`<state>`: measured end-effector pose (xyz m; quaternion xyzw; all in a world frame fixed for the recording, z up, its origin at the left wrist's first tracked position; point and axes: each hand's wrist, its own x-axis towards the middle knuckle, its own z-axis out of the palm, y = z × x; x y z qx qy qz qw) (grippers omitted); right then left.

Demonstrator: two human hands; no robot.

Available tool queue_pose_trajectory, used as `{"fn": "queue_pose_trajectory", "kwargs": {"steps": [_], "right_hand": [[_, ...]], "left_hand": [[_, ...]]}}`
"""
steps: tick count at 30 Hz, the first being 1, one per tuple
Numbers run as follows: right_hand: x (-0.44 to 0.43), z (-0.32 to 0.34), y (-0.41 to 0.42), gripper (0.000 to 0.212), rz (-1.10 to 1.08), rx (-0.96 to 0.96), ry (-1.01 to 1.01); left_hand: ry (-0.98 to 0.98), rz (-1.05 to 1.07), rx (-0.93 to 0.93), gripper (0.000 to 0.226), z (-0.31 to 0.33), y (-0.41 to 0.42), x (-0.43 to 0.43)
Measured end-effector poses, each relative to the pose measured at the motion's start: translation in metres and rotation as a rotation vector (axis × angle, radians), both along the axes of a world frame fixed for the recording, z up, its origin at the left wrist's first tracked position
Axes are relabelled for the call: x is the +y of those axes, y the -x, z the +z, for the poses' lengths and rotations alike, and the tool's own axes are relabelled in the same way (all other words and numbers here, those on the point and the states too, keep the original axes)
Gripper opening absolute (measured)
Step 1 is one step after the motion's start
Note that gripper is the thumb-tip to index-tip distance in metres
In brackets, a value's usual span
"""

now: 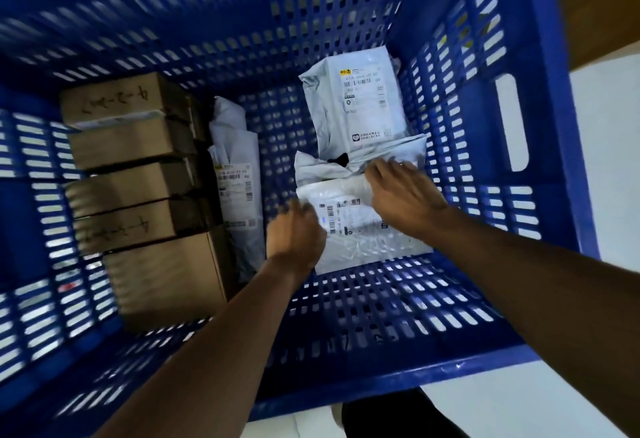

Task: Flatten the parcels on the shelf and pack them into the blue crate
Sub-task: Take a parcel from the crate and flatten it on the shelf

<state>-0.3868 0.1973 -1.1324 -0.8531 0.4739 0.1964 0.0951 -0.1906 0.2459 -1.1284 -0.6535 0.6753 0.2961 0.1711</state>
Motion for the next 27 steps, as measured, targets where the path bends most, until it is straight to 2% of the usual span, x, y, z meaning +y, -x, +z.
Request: {"fn": "queue_pose_trajectory", "kwargs": {"steps": [3, 6, 8, 11, 17, 20, 27], "right_hand": [[0.005, -0.004, 0.004, 0.048, 0.043, -0.115, -0.122], [0.012, -0.012, 0.011, 0.063, 0.067, -0.053, -0.248], [0.016, -0.017, 0.016, 0.071, 0.083, -0.011, -0.267], [0.023, -0.023, 0.024, 0.076, 0.048, 0.022, -0.275], [0.048, -0.052, 0.046, 0.105, -0.034, -0.029, -0.352], [0.049, -0.06, 0.05, 0.121, -0.014, 0.038, -0.386], [0.045, -0.054, 0.046, 0.123, 0.01, 0.063, -0.385]], "left_hand": [[0.186, -0.313, 0.261, 0.036, -0.012, 0.005, 0.003], [0.128, -0.422, 0.343, 0.068, -0.031, 0.004, 0.005], [0.071, -0.486, 0.308, 0.083, -0.042, 0.002, 0.003], [0.019, -0.602, 0.152, 0.097, -0.065, -0.007, 0.003], [-0.052, -0.56, 0.052, 0.128, -0.087, -0.019, 0.013], [-0.023, -0.523, 0.032, 0.133, -0.09, -0.016, 0.017], [-0.036, -0.546, 0.011, 0.134, -0.08, -0.014, 0.013]]}}
